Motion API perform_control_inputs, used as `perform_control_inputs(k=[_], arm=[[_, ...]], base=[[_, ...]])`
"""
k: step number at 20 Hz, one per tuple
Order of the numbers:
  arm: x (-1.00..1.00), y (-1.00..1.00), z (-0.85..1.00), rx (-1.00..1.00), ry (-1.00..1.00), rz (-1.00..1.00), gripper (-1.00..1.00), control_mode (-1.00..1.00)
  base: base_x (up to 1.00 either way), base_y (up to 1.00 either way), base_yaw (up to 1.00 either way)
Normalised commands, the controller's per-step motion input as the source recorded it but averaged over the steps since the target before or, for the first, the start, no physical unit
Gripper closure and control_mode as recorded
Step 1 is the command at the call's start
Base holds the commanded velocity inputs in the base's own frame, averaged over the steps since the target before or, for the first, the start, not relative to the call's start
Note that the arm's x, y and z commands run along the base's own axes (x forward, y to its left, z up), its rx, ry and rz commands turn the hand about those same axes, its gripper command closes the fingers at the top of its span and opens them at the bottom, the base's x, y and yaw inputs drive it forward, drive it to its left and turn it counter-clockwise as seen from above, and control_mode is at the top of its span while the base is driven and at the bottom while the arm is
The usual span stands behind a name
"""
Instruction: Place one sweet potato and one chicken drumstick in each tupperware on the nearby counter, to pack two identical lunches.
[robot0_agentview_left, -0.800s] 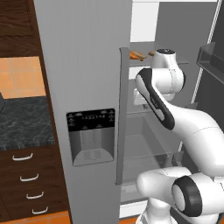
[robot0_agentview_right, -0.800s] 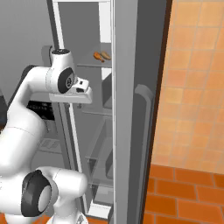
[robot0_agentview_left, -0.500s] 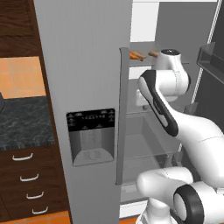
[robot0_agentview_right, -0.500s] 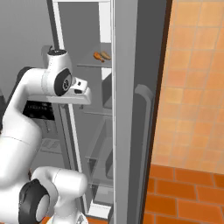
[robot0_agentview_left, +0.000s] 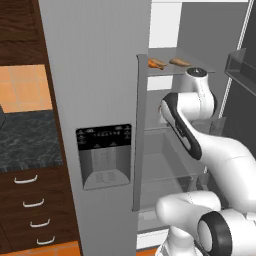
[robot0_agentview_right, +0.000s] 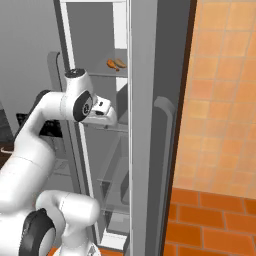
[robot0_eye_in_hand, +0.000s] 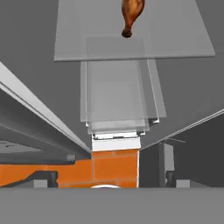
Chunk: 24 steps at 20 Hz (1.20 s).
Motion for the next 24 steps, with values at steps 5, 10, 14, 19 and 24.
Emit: perform_control_inputs(k=[5, 10, 14, 19, 24], arm=[[0.78, -0.43, -0.07, 0.02, 0.00, 0.00, -1.00, -1.00], [0.81, -0.36, -0.35, 0.01, 0.00, 0.04, -1.00, -1.00], [0.70, -0.18, -0.23, 0.00, -0.05, 0.02, -1.00, -1.00], [0.68, -0.02, -0.27, 0.00, -0.04, 0.04, -1.00, -1.00], [0.65, -0.04, -0.29, 0.00, -0.04, 0.04, -1.00, -1.00]], base=[[0.00, 0.00, 0.00], [0.00, 0.00, 0.00], [0.00, 0.00, 0.00], [0.00, 0.00, 0.00], [0.00, 0.00, 0.00]])
